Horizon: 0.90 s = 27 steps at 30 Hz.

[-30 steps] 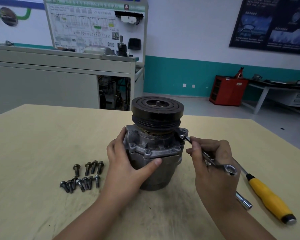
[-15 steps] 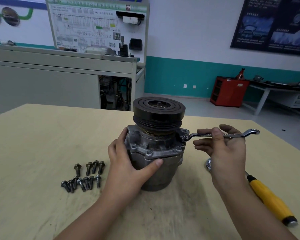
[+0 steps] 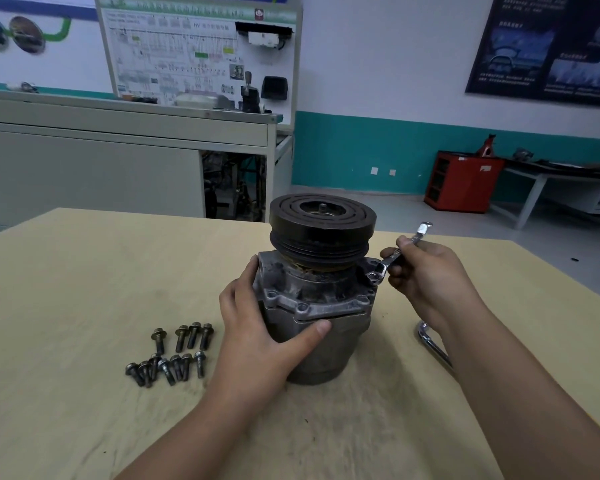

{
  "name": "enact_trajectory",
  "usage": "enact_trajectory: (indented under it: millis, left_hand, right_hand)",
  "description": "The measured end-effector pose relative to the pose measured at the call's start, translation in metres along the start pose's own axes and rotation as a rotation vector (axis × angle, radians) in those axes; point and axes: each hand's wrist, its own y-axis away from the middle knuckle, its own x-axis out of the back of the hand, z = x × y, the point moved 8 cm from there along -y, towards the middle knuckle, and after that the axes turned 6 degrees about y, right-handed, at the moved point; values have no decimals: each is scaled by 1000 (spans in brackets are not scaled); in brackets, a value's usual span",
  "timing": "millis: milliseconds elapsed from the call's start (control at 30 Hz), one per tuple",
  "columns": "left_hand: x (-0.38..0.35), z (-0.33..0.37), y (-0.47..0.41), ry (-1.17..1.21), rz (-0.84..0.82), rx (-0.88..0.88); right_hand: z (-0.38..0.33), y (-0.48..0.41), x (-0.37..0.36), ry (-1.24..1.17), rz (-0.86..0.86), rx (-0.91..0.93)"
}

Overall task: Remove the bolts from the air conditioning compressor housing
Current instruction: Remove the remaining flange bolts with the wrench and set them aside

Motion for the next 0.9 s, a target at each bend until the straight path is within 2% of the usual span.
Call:
enact_trajectory:
  millis: [267,400,533,633,800,900]
  left_hand:
    - [0,1,0,-14,8,-20]
    - [0,1,0,-3,6,-11]
    - [1,2,1,-6,4,-8]
    - [1,3,0,-12,8,-14]
    - [0,1,0,-17,11,-32]
    - [0,0,0,-4,13,-25]
  right_hand:
    - [-9,-10,-7,279,-35,11]
    - [-25,-12,-18,472,-36,84]
    - [-30,-8,-42,593,-114,153]
    - [-28,-7,-36,525,-50,138]
    - [-35,3,-13,100,43,75]
    - [-42,14,-5,17,73,114]
